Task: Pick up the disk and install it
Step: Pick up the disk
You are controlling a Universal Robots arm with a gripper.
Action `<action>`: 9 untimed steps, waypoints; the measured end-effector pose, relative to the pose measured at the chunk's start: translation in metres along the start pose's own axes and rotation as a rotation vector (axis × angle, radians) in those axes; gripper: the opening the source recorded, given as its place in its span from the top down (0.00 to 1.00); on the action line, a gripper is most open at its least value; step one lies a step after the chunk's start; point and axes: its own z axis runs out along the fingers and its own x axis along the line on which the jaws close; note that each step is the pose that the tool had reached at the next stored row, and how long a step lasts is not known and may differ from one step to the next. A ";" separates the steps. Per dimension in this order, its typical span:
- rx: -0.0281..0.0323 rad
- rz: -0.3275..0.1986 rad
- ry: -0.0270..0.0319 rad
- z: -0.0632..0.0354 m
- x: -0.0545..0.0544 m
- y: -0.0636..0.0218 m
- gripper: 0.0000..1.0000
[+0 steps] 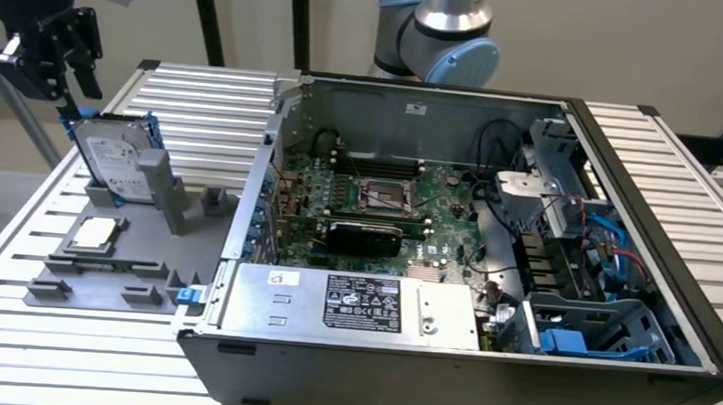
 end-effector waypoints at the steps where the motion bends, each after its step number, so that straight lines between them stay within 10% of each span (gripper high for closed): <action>1: 0.0000 0.000 0.0000 0.0018 0.000 0.0000 0.46; 9: 0.0000 0.000 0.0000 0.0164 0.000 0.0006 0.46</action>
